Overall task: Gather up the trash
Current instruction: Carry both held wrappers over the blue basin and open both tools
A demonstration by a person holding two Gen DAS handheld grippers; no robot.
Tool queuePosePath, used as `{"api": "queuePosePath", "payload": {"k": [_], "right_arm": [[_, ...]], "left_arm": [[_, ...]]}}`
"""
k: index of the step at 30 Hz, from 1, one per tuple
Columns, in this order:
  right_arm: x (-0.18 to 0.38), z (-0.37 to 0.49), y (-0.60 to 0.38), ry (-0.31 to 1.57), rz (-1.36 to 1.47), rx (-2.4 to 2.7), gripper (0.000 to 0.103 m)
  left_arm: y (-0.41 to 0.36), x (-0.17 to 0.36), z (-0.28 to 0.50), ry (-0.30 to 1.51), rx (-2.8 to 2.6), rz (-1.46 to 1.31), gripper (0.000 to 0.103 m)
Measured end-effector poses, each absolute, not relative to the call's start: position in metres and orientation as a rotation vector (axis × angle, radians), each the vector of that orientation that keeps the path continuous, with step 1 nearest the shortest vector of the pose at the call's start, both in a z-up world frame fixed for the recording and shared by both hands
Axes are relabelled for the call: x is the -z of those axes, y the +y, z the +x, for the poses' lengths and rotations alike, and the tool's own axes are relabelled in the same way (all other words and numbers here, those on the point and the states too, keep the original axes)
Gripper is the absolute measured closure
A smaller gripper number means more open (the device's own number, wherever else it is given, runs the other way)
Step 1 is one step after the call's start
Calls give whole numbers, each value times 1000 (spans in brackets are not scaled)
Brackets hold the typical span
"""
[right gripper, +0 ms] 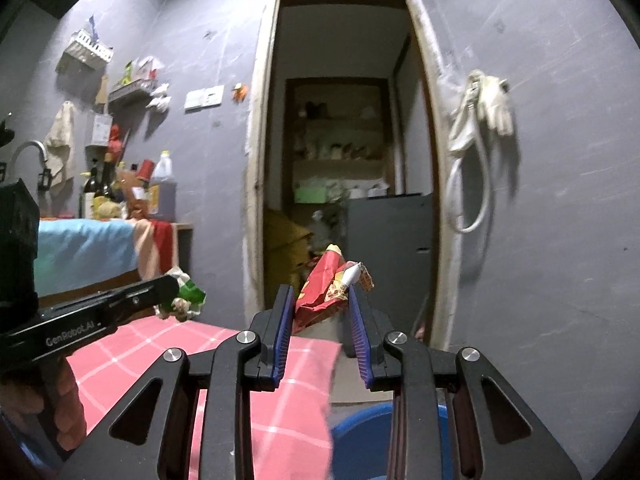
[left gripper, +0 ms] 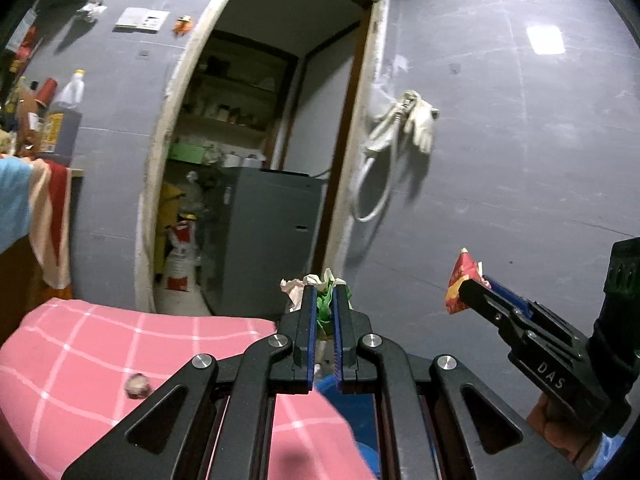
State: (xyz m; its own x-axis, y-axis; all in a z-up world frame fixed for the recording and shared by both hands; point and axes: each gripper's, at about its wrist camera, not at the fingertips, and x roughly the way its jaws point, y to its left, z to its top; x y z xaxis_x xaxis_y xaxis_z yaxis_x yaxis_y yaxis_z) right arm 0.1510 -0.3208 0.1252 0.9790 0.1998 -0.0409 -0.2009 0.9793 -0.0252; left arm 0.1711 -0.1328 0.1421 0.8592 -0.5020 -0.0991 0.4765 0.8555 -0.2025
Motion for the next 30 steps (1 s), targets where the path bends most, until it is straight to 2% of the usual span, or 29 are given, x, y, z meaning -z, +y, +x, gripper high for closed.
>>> {"api": "queuePosePath", "payload": {"k": [13,30], "right_arm": [[-113,126,-368,36,-19,-94,76],[-60,152,-406,203,104,-81,74]], "left_arm": [[-194,-139,164,181,598,-134,98],[-250,-87,203,418,618,-20,98]]}}
